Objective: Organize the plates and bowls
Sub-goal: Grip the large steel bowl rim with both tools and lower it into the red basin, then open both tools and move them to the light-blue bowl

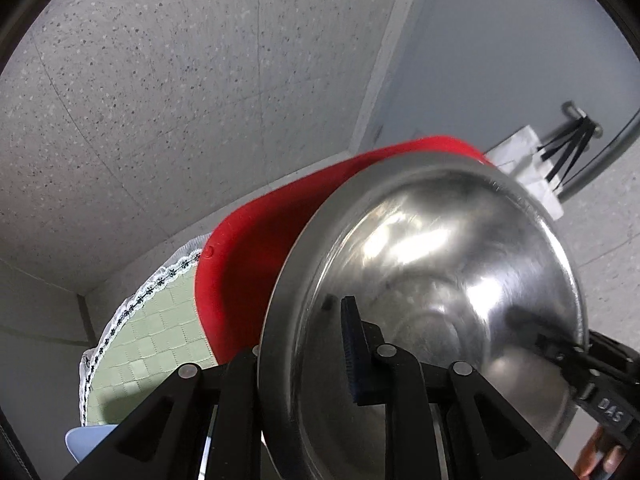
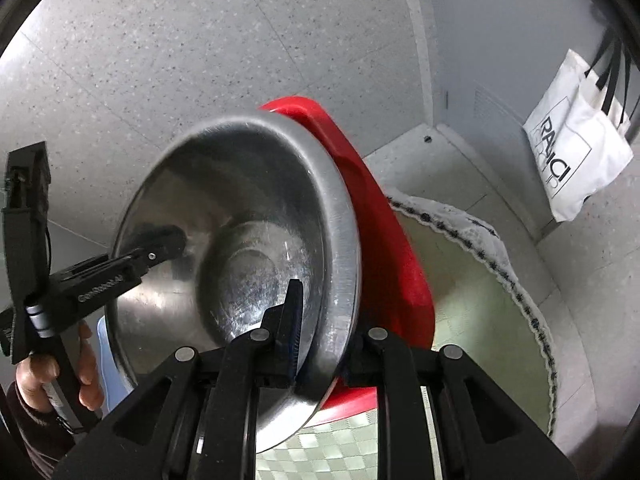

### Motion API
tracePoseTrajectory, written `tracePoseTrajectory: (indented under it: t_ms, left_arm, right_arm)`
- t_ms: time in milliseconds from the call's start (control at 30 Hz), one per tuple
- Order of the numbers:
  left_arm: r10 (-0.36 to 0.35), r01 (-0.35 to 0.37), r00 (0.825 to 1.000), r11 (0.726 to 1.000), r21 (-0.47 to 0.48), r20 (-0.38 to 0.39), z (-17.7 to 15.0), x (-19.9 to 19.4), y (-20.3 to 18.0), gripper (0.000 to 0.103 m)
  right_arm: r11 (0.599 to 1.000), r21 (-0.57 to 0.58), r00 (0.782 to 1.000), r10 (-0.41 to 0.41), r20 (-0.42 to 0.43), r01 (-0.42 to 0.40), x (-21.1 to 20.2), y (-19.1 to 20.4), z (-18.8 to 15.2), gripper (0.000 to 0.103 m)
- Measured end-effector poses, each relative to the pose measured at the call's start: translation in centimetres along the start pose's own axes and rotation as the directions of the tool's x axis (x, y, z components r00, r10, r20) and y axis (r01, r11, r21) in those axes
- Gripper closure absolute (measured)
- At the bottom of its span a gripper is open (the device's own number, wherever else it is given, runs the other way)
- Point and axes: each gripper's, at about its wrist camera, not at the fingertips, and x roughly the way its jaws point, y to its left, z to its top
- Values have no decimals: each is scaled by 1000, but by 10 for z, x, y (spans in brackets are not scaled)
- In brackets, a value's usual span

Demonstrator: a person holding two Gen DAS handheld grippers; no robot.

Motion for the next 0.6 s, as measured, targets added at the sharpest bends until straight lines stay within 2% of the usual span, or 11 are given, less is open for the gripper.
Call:
tracePoseTrajectory:
  t_ms: [67, 133, 200, 233, 267, 333, 367, 433, 467, 567, 600]
  left_arm:
    - [7, -8, 1000, 1000, -7, -25, 3, 14, -2, 87]
    - [14, -14, 1000, 1000, -13, -28, 5, 4, -15, 85]
    - [31, -31, 999, 1000, -3, -21, 3, -6, -24, 69]
    - [13, -13, 1000, 1000, 8, -5, 4, -6, -26, 64]
    - [8, -8, 1000, 1000, 12, 3, 5, -10, -31, 56]
    - [46, -46, 999, 998, 30, 26, 1, -16, -40, 43]
    - [54, -56, 998, 998, 42, 41, -3, -21, -42, 41]
    - [63, -66, 996, 997, 50, 61, -8, -27, -46, 39]
    - [67, -71, 995, 996, 48, 73, -12, -32, -46, 32]
    - [84, -89, 986, 996, 25, 147, -29, -59, -42, 27]
    - [88, -92, 982, 996, 13, 167, -35, -67, -36, 22]
  right_arm:
    - [1000, 6, 1000, -12, -12, 12, 5, -1, 1, 85]
    - [1000, 12, 1000, -12, -22, 13, 6, -5, -2, 85]
    - [1000, 25, 1000, -9, -28, 10, 6, -8, -3, 83]
    - [1000, 28, 1000, -9, -23, 10, 3, -9, -3, 81]
    - [1000, 26, 1000, -8, -11, 8, -1, -9, -2, 74]
    - [1000, 26, 1000, -2, 6, 2, -7, -9, -1, 72]
    - [1000, 23, 1000, -10, 16, 10, -11, -8, -1, 65]
    - [1000, 13, 999, -19, 34, 18, -18, -4, -3, 59]
    - [1000, 9, 999, -27, 45, 26, -24, -2, -5, 57]
    - [997, -7, 993, -71, 92, 72, -41, 7, -13, 57]
    - [995, -21, 988, -97, 119, 100, -48, 12, -18, 57]
